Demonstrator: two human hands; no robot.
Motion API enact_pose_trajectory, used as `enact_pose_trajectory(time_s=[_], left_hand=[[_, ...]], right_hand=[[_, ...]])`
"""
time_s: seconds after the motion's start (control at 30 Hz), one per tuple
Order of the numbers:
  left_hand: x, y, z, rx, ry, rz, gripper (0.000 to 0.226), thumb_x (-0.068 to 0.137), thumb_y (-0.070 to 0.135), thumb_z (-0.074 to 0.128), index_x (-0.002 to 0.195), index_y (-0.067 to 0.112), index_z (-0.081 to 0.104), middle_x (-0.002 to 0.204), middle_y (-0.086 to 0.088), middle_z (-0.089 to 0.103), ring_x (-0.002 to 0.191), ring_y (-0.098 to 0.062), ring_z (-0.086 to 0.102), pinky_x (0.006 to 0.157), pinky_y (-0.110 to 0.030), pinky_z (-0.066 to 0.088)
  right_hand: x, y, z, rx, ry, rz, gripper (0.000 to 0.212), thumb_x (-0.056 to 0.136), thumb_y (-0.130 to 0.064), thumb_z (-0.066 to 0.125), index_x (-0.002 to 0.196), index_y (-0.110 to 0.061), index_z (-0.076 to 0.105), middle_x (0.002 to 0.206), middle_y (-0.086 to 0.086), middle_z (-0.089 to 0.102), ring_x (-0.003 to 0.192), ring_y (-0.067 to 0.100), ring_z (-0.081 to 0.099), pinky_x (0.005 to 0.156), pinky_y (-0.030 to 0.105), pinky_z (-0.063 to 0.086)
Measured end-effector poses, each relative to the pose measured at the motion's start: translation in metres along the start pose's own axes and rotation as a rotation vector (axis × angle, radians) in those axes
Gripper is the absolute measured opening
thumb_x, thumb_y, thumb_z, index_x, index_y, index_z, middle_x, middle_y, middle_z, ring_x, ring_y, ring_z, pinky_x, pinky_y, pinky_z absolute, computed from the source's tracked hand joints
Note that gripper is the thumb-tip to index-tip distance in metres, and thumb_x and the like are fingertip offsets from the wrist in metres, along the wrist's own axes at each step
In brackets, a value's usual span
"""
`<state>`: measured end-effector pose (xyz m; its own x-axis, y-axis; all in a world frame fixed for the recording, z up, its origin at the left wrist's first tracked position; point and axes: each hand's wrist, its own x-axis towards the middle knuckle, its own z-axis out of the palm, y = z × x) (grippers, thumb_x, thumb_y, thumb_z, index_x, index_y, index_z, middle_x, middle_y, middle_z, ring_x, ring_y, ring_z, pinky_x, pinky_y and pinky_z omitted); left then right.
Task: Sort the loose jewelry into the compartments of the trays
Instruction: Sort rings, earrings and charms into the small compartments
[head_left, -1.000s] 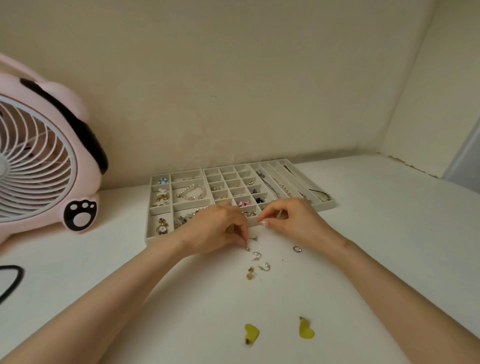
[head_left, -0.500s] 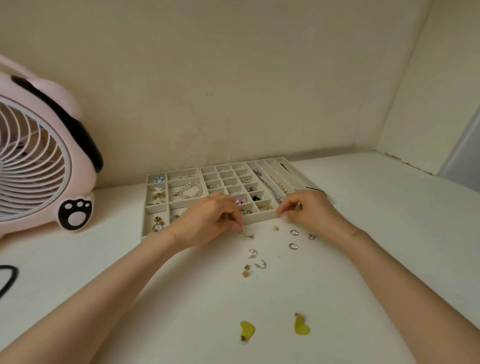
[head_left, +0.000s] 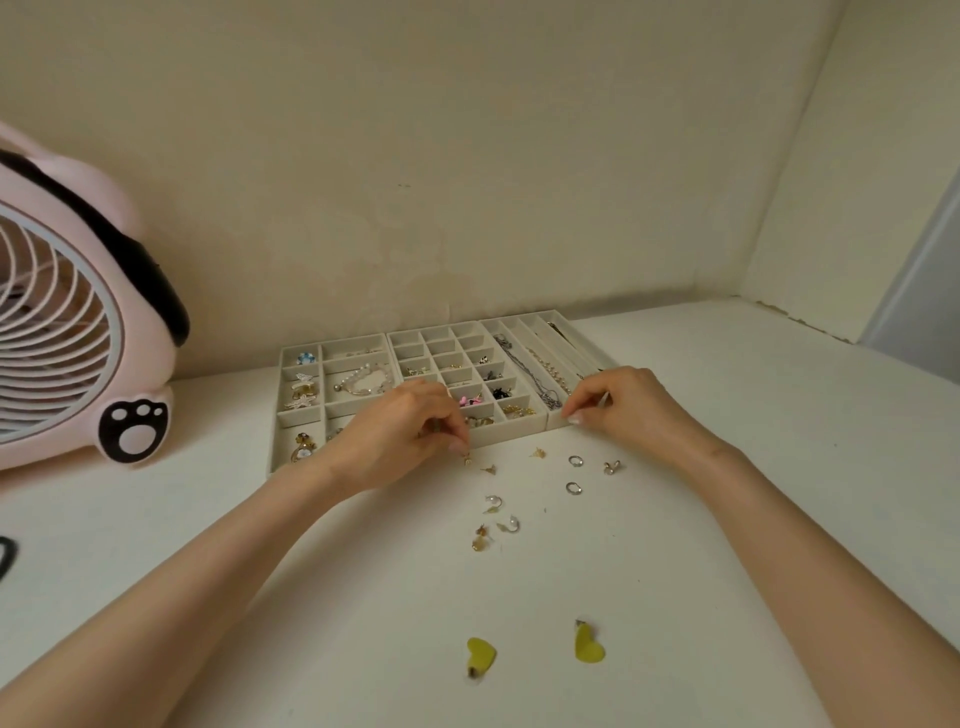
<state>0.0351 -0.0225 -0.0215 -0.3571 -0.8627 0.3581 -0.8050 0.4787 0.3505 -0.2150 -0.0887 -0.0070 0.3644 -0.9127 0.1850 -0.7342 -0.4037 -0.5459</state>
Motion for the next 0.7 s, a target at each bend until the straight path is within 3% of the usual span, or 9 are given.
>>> enact_pose_trajectory(time_s=[0.2,0.43,0.57,0.7], left_hand=[[0.009,-0.009,-0.022,-0.022,0.147,-0.158,0.002,0.081,0.016,0.07,0.08,0.018,0.071,0.081,0.007,0.062,0.076,-0.012,0.055,0.068,-0.024,0.042],[0.048,-0.045,-0.042,0.018,0.23,-0.36,0.008,0.085,0.017,0.065,0.088,0.011,0.069,0.089,-0.001,0.061,0.078,-0.015,0.051,0.074,-0.031,0.044],[0.071,-0.065,-0.039,0.067,0.237,-0.458,0.009,0.086,0.017,0.065,0.091,0.01,0.069,0.086,0.001,0.058,0.081,-0.013,0.049,0.072,-0.027,0.037],[0.083,-0.084,-0.029,0.054,0.181,-0.543,0.011,0.086,0.015,0.064,0.093,0.008,0.068,0.093,-0.005,0.063,0.086,-0.015,0.051,0.076,-0.028,0.041]], right_hand=[[-0.005,-0.01,-0.005,0.007,-0.068,-0.039,0.009,0.079,-0.015,0.071,0.078,-0.024,0.074,0.074,-0.012,0.063,0.062,-0.001,0.048,0.073,0.026,0.044],[-0.004,-0.007,-0.008,-0.025,-0.088,-0.027,0.011,0.079,-0.018,0.073,0.076,-0.028,0.071,0.074,-0.014,0.063,0.063,-0.002,0.049,0.076,0.029,0.046],[-0.002,-0.002,-0.011,-0.068,-0.125,-0.024,0.006,0.077,-0.02,0.076,0.078,-0.024,0.073,0.071,-0.014,0.061,0.063,-0.002,0.05,0.075,0.029,0.047],[-0.002,0.001,-0.015,-0.109,-0.132,-0.017,0.006,0.077,-0.021,0.076,0.076,-0.026,0.072,0.068,-0.015,0.058,0.061,-0.003,0.049,0.068,0.024,0.042]])
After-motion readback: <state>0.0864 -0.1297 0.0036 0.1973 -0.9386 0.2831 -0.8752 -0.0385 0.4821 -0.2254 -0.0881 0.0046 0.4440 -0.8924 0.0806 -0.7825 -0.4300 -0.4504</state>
